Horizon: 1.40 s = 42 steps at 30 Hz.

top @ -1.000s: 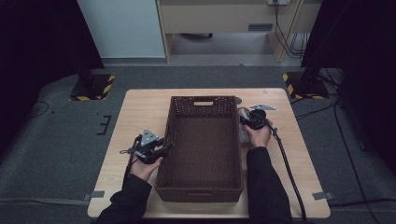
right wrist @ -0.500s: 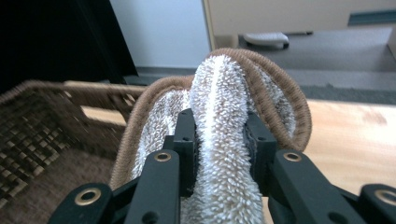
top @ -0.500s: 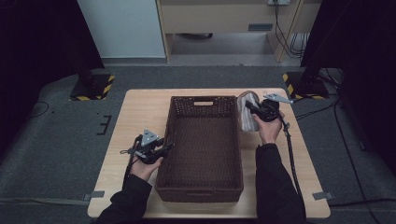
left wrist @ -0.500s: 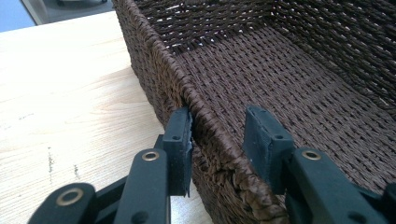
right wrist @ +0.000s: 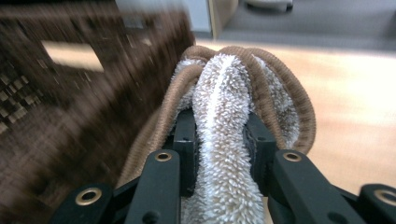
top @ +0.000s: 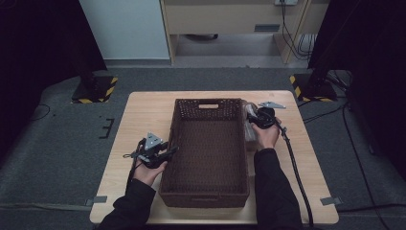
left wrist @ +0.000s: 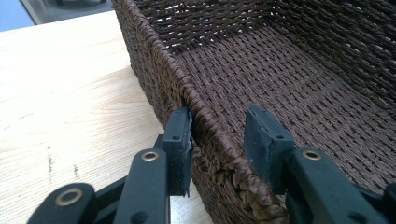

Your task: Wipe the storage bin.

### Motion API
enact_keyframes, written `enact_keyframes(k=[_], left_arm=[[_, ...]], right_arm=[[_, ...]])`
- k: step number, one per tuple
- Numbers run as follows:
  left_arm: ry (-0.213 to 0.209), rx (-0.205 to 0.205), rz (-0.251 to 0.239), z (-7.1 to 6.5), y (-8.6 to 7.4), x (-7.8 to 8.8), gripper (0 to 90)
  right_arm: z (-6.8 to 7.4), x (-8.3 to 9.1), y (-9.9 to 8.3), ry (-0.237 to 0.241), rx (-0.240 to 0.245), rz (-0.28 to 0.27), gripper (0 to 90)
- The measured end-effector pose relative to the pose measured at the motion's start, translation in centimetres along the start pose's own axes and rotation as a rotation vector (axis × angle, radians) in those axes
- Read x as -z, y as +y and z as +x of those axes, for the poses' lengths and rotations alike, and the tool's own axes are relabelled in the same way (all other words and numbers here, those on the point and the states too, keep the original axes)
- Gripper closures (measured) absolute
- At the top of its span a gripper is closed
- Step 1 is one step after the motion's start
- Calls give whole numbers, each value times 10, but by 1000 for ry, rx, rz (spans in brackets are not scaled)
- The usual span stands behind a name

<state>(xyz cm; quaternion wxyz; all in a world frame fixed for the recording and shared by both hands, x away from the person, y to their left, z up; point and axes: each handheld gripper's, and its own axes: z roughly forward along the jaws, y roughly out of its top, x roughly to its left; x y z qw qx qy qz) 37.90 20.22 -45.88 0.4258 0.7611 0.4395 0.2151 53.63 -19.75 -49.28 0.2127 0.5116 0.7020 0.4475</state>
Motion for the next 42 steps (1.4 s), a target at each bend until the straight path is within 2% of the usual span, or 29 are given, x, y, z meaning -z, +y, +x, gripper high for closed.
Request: enact_keyframes(k=[2, 3, 5, 6, 9, 12, 18, 22, 24, 29, 38, 40, 42], left_arm=[[0, 0, 1, 0, 0, 0, 612], [-1, 2, -1, 0, 0, 0, 612], [-1, 2, -1, 0, 0, 0, 611], [-1, 1, 0, 0, 0, 0, 611], [-1, 3, 0, 0, 0, 0, 611], [-1, 3, -1, 0, 0, 0, 611], [0, 2, -1, 0, 0, 0, 609], [0, 1, 1, 0, 0, 0, 609], [1, 2, -1, 0, 0, 0, 609], [1, 4, -2, 0, 0, 0, 609], [1, 4, -2, 0, 0, 0, 609], [1, 4, -1, 0, 0, 0, 609], [0, 4, -2, 0, 0, 0, 609]], right_arm=[[-2, -7, -10, -10, 32, 83, 718], [-1, -11, -16, -15, 45, 92, 718], [-2, -12, -21, -13, 9, 64, 718], [-4, -11, -21, -11, 3, 68, 718], [-4, -5, -16, -18, 13, 76, 717], [-7, 4, -9, -31, 10, 39, 717], [-9, 38, 17, -22, 4, -87, 717], [-3, 64, 33, 13, 11, -174, 718], [-1, 71, 36, 44, -5, -185, 718], [12, 64, 27, 71, 54, -109, 718], [16, 30, -10, 47, 22, 2, 718], [15, 24, -18, 37, 29, 33, 718], [14, 20, -25, 27, 16, 41, 718]])
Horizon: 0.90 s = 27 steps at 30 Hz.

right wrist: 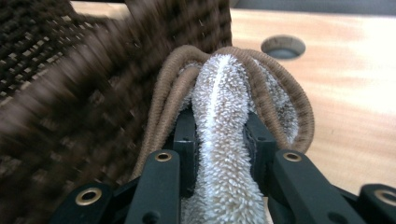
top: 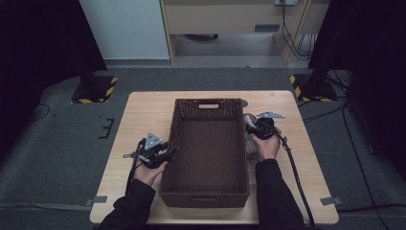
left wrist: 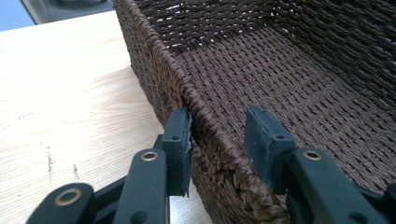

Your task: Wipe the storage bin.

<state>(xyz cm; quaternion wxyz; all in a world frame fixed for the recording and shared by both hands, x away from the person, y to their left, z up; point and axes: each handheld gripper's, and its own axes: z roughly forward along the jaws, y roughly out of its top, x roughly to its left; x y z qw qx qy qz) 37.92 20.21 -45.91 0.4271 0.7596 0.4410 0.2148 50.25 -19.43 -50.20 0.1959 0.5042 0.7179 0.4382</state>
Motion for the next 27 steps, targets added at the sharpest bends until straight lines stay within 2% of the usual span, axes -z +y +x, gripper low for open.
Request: enact_keyframes(k=[3, 5, 8, 12, 14, 17, 19, 21, 25, 27], left_arm=[[0, 0, 1, 0, 0, 0, 609], [0, 0, 2, 0, 0, 0, 609], [-1, 1, 2, 0, 0, 0, 608], [-1, 2, 2, 0, 0, 0, 607], [-1, 2, 2, 0, 0, 0, 607], [-1, 3, 2, 0, 0, 0, 607], [-1, 3, 2, 0, 0, 0, 607], [-1, 2, 2, 0, 0, 0, 607], [0, 2, 3, 0, 0, 0, 607], [-1, 2, 3, 0, 0, 0, 607]], right_arm=[[-4, -6, -9, -18, -4, 34, 718], [-7, -5, -10, -11, -26, 25, 717], [-8, 2, -3, -18, -2, 22, 717], [-12, 26, 16, -29, 7, -49, 718], [-13, 42, 28, -14, -10, -107, 717], [-9, 64, 45, 10, 2, -185, 717], [-3, 74, 53, 47, 1, -225, 718], [1, 74, 54, 67, 9, -224, 718], [9, 57, 42, 65, 26, -159, 717], [8, 49, 35, 60, 5, -153, 718]])
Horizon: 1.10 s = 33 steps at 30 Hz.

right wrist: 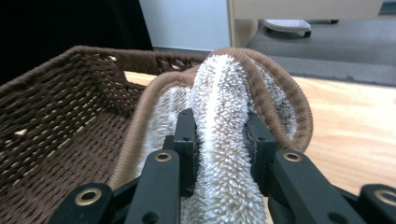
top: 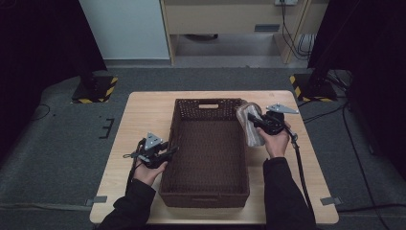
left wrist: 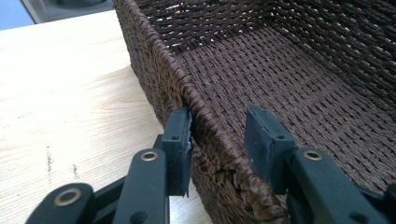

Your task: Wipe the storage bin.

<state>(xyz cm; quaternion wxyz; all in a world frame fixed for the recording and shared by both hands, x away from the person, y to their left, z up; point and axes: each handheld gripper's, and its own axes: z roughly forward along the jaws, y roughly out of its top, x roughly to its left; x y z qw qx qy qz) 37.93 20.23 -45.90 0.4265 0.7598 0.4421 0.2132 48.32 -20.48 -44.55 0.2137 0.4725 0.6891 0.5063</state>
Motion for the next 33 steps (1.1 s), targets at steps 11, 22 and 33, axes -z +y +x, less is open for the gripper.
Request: enact_keyframes(k=[11, 22, 33], left_arm=[[0, 0, 0, 0, 0, 0, 607], [14, 0, 7, -1, 1, 0, 619], [18, 1, 8, -2, 1, 0, 625]], right_arm=[[-9, -36, -57, -75, -36, 158, 718], [-15, 3, -16, -67, -15, 58, 718], [20, 33, 1, 35, 44, 23, 718]])
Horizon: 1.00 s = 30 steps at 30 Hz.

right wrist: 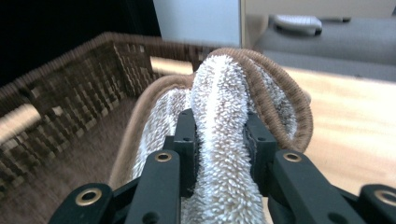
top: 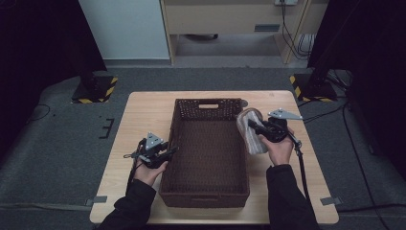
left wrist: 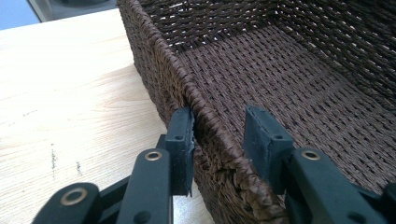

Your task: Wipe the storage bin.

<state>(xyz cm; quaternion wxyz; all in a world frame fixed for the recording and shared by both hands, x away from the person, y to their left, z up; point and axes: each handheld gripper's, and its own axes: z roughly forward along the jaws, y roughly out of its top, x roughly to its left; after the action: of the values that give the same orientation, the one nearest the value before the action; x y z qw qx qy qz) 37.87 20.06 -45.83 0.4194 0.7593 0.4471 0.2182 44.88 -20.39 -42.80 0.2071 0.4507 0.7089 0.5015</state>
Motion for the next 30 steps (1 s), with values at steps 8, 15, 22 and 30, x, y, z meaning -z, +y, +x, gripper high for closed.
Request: enact_keyframes(k=[8, 15, 22, 30], left_arm=[[0, 1, 0, 0, 0, 0, 625], [0, 2, 0, 0, 0, 0, 626], [3, 8, 3, 0, 1, 0, 630], [3, 10, 2, 0, 0, 0, 630]], right_arm=[[-8, -16, -27, -43, -48, 37, 718], [-10, -40, -62, -69, -45, 147, 718], [-15, -40, -65, -78, -51, 154, 716], [-20, 5, -24, -61, -54, 2, 716]])
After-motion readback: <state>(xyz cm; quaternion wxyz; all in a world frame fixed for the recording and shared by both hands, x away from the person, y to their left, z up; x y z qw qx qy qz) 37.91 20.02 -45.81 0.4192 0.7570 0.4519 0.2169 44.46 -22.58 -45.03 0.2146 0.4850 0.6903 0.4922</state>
